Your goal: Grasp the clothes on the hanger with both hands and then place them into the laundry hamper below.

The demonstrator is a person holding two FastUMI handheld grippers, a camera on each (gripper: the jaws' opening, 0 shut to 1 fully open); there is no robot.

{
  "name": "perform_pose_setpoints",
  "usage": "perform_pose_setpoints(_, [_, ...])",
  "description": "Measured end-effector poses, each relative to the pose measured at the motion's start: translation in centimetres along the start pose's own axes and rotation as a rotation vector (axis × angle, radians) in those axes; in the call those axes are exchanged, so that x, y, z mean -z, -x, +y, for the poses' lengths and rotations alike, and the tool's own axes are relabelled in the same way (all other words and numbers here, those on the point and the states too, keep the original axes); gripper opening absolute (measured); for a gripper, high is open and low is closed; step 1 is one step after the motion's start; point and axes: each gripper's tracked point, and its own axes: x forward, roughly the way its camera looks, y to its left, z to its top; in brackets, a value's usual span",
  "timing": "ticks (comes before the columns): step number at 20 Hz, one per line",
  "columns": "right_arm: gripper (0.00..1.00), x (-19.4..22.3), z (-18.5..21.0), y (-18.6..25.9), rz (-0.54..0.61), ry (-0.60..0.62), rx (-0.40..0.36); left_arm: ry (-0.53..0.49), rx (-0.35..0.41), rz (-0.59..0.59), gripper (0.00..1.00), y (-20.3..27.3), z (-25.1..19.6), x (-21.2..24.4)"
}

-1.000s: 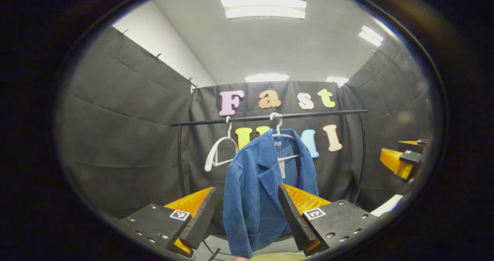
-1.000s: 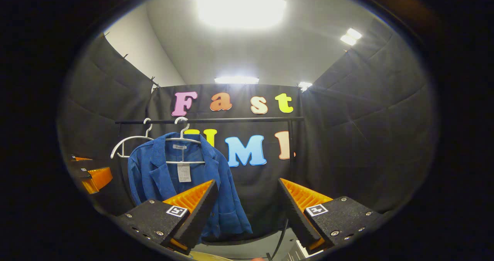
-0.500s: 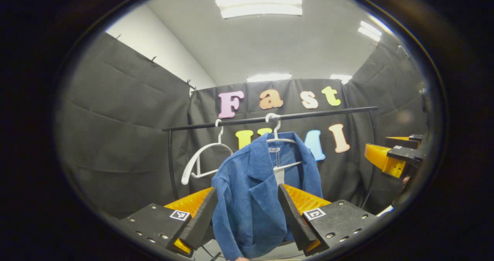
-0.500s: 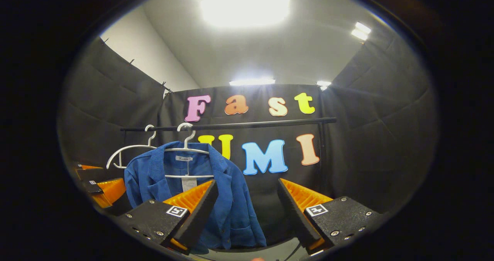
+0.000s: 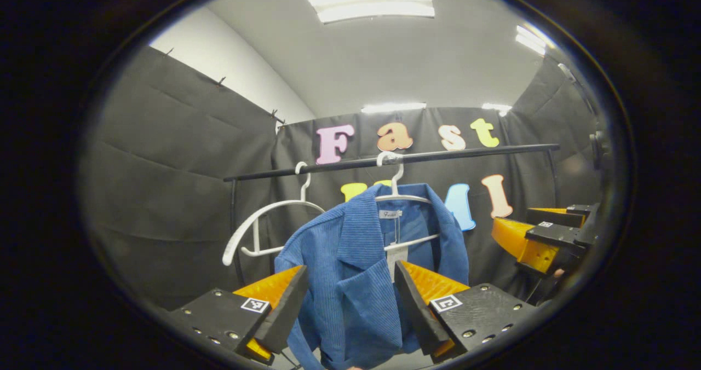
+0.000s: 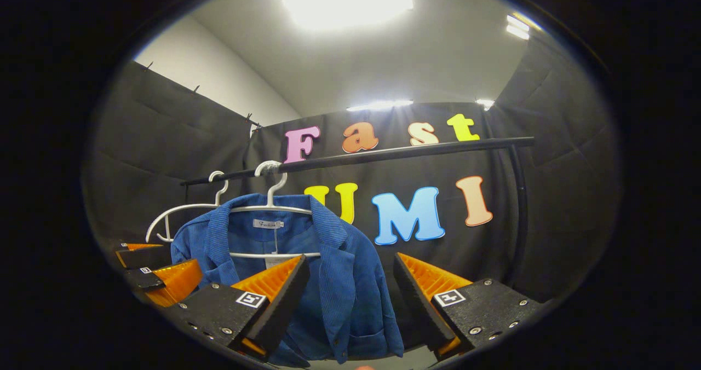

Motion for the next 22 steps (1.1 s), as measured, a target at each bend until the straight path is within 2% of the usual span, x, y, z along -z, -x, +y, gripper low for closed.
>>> perform_pose_setpoints(5, [0.95,1.3,0.5,-3.4,-0.004,0.012,-0.069,0.011,-0.029,0.022,0.90,-3.2,-1.7,2.2])
perform_pose_setpoints(15, [0.95,6.9,1.9,-8.7,0.074,0.015,-0.174,-0.029,-0.176,0.077,0.90,-6.5,-1.0,6.2])
perform_pose_setpoints(19, [0.89,8.9,1.9,-10.1,0.097,0.027,-0.164,-0.033,-0.201,0.101,0.90,-7.1,-1.2,7.9])
perform_pose_setpoints(21, [0.82,10.2,2.3,-10.5,0.126,0.020,-0.178,-0.054,-0.213,0.116,0.90,-7.5,-1.3,8.4])
perform_pose_setpoints(22, [0.74,10.7,2.4,-10.6,0.139,0.017,-0.182,-0.073,-0.221,0.118,0.90,-7.5,-1.2,8.6])
